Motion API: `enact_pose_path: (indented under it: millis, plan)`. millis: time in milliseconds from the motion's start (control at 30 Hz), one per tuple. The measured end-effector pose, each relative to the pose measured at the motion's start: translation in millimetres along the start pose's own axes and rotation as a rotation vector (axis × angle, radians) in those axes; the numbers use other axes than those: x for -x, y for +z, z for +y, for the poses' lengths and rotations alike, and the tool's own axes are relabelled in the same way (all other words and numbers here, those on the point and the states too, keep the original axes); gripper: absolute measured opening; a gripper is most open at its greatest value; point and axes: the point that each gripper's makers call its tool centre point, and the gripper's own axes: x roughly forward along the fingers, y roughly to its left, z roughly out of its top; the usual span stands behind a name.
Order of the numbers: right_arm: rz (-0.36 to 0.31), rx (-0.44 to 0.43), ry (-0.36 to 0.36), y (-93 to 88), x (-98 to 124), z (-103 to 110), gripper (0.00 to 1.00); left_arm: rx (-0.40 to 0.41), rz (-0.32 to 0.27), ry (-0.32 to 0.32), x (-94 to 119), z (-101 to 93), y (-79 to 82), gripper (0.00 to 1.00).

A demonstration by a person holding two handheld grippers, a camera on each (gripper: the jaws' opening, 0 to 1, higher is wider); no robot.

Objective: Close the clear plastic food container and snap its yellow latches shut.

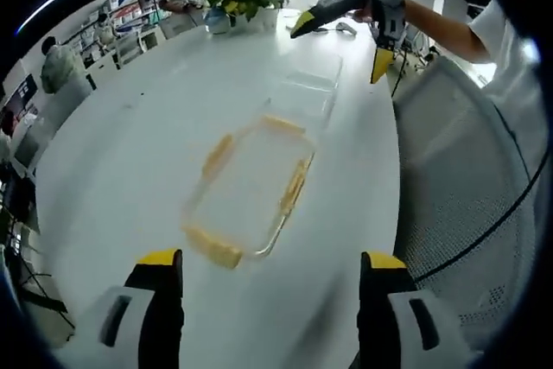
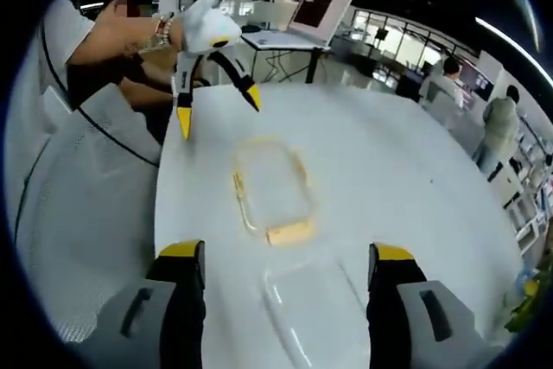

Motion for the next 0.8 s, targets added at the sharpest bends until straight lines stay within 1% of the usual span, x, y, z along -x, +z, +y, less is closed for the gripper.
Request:
enact_pose_path:
  millis: [67, 133, 167, 200, 233, 267, 333, 400, 433, 467, 500, 533, 567, 700, 800]
  plan:
    - [0.018, 0.025, 0.020, -1.4, -4.1, 1.2, 0.74, -0.056, 0.030, -0.012, 0.6, 4.6, -1.8, 0.79]
    - [0.017, 0.070, 0.037, 0.7, -7.4, 1.3, 0.71, -0.107, 0.050, -0.024, 0.0, 8.2, -3.9, 0.76]
    - [0.021, 0.072, 0.046, 0.4, -8.6, 1.7, 0.70, -0.127, 0.062, -0.017, -0.6, 12.3, -5.0, 0.74]
    - [0.028, 0.069, 0.054, 0.0, -10.4, 1.1, 0.70, -0.149, 0.091, -0.012, -1.2, 17.2, -7.0, 0.71]
    - [0.033, 0.067, 0.061, -0.2, -12.2, 0.7, 0.71, -0.163, 0.088, -0.019, -2.6, 18.0, -5.1, 0.67]
    - [0.036, 0.069, 0.069, 0.0, -13.9, 0.5, 0.72, -0.163, 0.083, -0.029, -3.6, 18.0, -3.3, 0.65]
    - [0.043, 0.085, 0.077, 0.8, -18.1, -0.8, 0.72, -0.142, 0.081, -0.056, -5.3, 19.6, -0.4, 0.66]
    - [0.058, 0.101, 0.088, 0.7, -22.6, -2.7, 0.71, -0.145, 0.086, -0.058, -7.6, 25.4, 0.6, 0.64]
    - [0.066, 0.105, 0.093, 0.5, -25.7, -3.8, 0.71, -0.174, 0.105, -0.060, -8.8, 28.4, -1.5, 0.63]
    - [0.071, 0.109, 0.098, 0.4, -27.8, -4.3, 0.71, -0.185, 0.125, -0.066, -9.7, 30.1, -4.5, 0.62]
    - [0.078, 0.116, 0.106, 0.7, -30.7, -5.3, 0.71, -0.185, 0.150, -0.073, -11.4, 32.0, -8.1, 0.61]
    - [0.084, 0.120, 0.110, 0.7, -32.8, -6.0, 0.70, -0.188, 0.157, -0.078, -12.7, 33.5, -9.2, 0.61]
    - [0.086, 0.125, 0.115, 1.1, -34.9, -6.7, 0.70, -0.188, 0.155, -0.079, -14.0, 35.2, -8.7, 0.61]
    - [0.098, 0.135, 0.144, 2.0, -45.7, -9.1, 0.68, -0.190, 0.177, -0.096, -18.5, 42.0, -10.8, 0.59]
    - [0.117, 0.143, 0.159, -0.4, -54.2, -12.0, 0.67, -0.205, 0.175, -0.102, -22.0, 46.3, -9.4, 0.57]
